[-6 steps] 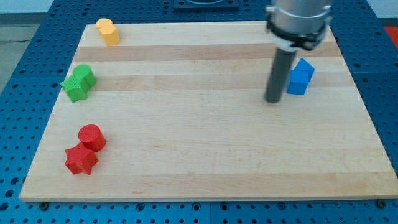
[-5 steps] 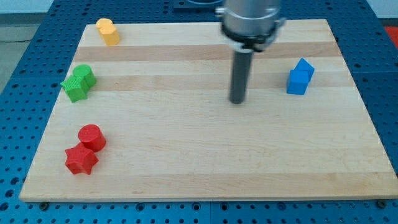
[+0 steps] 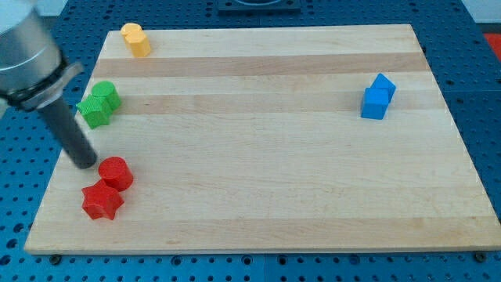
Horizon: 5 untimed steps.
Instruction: Move the red star away from the bottom side of the red circle
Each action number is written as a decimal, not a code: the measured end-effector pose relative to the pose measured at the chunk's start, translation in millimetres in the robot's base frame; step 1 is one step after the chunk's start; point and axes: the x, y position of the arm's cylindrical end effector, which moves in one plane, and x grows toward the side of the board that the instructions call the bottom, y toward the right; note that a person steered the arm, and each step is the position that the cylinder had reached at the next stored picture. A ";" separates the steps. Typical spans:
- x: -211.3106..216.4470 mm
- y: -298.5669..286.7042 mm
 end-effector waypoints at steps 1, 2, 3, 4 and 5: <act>19.0 -4.5; 41.5 12.5; 57.4 43.1; 57.5 90.0; 71.7 90.6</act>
